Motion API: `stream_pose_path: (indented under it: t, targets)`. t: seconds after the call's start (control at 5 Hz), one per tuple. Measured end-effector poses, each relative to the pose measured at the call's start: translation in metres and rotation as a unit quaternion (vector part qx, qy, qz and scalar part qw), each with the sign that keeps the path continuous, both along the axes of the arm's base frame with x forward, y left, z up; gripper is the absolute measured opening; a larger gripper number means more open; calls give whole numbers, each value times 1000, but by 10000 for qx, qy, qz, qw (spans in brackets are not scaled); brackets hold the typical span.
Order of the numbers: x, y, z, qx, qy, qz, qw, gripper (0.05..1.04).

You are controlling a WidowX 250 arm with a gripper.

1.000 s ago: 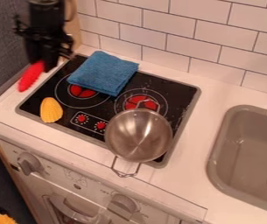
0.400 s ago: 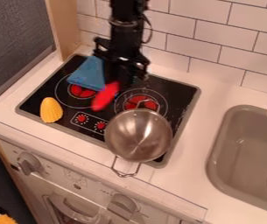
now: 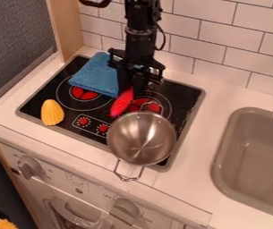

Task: Move the red ladle on the right burner

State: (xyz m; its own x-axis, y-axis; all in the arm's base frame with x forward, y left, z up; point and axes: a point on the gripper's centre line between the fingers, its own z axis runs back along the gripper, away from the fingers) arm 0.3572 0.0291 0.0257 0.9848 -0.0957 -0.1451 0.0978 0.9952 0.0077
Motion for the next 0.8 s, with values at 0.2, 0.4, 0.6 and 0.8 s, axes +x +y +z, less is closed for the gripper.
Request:
stream_pose_path:
  t: [0.2, 0.4, 0.6, 0.8]
  targets:
    - [-2, 0, -10, -85, 136, -90, 9998, 404]
    - [-1, 0, -10, -110, 114, -215, 9996, 711]
    - [-4, 1, -7, -55, -43, -222, 9997, 972]
    - [-6, 1, 26, 21, -580, -303, 9979, 1008]
